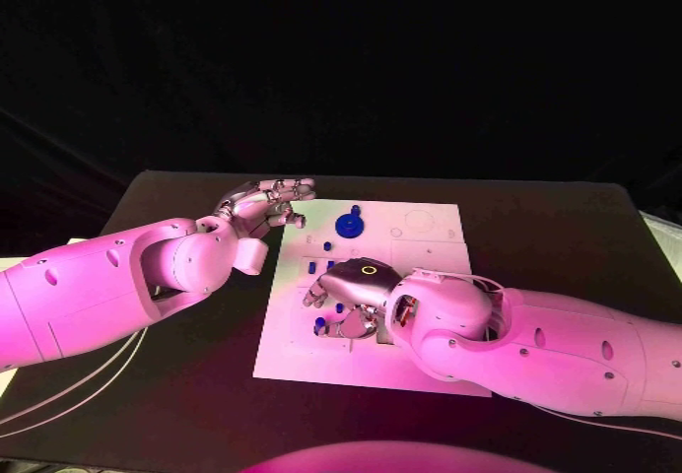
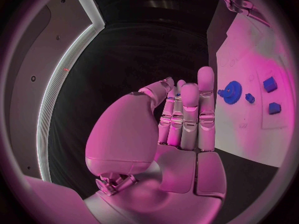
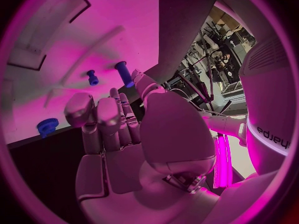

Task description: Assemble the parts on the task board

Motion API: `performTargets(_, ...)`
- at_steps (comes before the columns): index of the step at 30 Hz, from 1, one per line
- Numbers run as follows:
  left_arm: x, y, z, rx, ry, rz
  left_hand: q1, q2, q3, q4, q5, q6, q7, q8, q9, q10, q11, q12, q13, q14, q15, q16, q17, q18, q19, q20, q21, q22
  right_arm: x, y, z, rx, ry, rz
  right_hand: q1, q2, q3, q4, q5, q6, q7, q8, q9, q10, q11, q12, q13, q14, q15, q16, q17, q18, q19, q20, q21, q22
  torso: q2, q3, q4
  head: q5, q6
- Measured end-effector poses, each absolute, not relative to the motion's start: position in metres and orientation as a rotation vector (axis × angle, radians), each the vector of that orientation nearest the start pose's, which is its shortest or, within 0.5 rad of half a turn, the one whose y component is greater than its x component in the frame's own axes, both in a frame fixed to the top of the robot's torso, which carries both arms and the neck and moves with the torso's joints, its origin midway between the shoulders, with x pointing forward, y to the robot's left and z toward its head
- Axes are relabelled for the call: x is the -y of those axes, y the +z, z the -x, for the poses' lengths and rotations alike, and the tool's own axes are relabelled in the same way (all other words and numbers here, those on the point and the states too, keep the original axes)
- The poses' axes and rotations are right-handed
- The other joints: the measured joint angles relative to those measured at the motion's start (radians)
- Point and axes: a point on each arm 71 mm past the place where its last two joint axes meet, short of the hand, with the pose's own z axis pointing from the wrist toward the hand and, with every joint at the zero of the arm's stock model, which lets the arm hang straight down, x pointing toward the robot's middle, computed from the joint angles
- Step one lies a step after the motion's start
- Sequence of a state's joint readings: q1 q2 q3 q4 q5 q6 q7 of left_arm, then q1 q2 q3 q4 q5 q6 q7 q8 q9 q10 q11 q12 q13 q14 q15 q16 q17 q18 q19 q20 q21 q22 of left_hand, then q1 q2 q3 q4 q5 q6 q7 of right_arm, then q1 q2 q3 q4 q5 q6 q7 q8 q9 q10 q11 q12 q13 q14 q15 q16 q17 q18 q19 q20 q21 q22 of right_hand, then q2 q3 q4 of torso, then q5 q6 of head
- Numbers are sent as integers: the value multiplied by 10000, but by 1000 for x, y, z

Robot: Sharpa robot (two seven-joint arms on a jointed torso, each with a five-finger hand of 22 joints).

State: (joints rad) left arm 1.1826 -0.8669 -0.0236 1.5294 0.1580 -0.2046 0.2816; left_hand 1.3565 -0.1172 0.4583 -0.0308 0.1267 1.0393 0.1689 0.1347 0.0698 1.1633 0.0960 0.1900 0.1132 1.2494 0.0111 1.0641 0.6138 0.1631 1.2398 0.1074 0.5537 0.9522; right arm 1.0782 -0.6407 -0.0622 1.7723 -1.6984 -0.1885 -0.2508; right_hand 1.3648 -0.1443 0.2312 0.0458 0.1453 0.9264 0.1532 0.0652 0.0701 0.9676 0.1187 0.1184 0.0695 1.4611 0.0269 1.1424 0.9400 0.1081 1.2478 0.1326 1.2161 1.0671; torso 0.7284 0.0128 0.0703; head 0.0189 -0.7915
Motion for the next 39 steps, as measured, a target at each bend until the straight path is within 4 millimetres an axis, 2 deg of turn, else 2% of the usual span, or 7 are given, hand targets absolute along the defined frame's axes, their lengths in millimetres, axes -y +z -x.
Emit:
performTargets(12,-215,-190,-486,-15069,-16162,13537,0,0,-28,-28,0,0,0,0,0,0,-1,0,-1,0,0,-40,-55,0,0,0,-51,-39,102,-177,-376,-15870,9021,3481,254,254,-258,67,56,699,64,123,73,861,-199,798,25,53,-60,223,367,-1,338,-148,250,407,-14,9,-35,-178,98)
performTargets(16,-215,-190,-486,-15078,-16164,13527,0,0,-28,-28,0,0,0,0,0,0,-1,0,-2,0,0,-40,-55,0,0,0,-51,-39,134,-165,-379,-16054,8518,2733,168,340,-369,211,134,1051,-19,233,108,2208,-374,1473,296,57,-314,908,1225,-13,870,-257,854,1192,-28,7,-54,-342,162)
performTargets(19,-215,-190,-486,-15086,-16162,13523,0,0,-28,-28,0,0,0,0,0,1,-1,0,-2,0,0,-40,-55,-1,0,0,-51,-39,156,-161,-381,-16360,8036,2036,-111,241,-578,476,532,1192,-126,244,108,3057,-513,2117,733,49,-499,1425,1871,-244,1285,-419,1345,1838,-40,7,-76,-438,202)
performTargets(21,-215,-190,-486,-15094,-16167,13517,0,0,-28,-28,0,0,0,0,0,1,-1,0,-2,0,0,-40,-55,0,0,0,-51,-39,175,-162,-382,-16721,7519,1364,-479,125,-926,822,1040,1294,-235,359,124,3435,-732,2973,1517,54,-665,1857,2407,-358,1619,-581,1776,2295,-53,0,-104,-523,250)
performTargets(24,-215,-191,-486,-15105,-16169,13512,0,0,-28,-28,0,0,0,0,0,1,-1,0,-2,0,0,-40,-54,-1,0,0,-51,-38,198,-167,-380,-17302,6746,477,-750,99,-1550,1275,1620,1267,-411,551,182,3564,-939,5222,3940,54,-666,2408,3132,-477,1951,-688,2239,2410,-66,-7,-144,-604,289)
performTargets(30,-215,-190,-486,-15118,-16180,13500,0,0,-28,-28,0,0,0,0,0,1,-1,0,-2,0,0,-40,-54,0,0,0,-51,-38,227,-177,-375,-18082,5401,-452,-739,376,-2527,2033,1721,1330,-485,1032,481,3709,-974,9847,9345,48,-710,3125,3681,-628,2152,-713,2760,2410,-89,-9,-244,-700,331)
performTargets(39,-214,-190,-485,-15130,-16194,13490,0,0,-28,-28,0,0,0,0,0,1,-1,0,-3,0,0,-40,-53,-1,0,0,-51,-38,238,-189,-368,-18690,4308,-525,-747,518,-3252,2426,1721,1333,-488,1279,726,3959,-934,11087,11046,37,-719,3371,3680,-627,2151,-713,2906,2410,-116,-14,-327,-763,357)
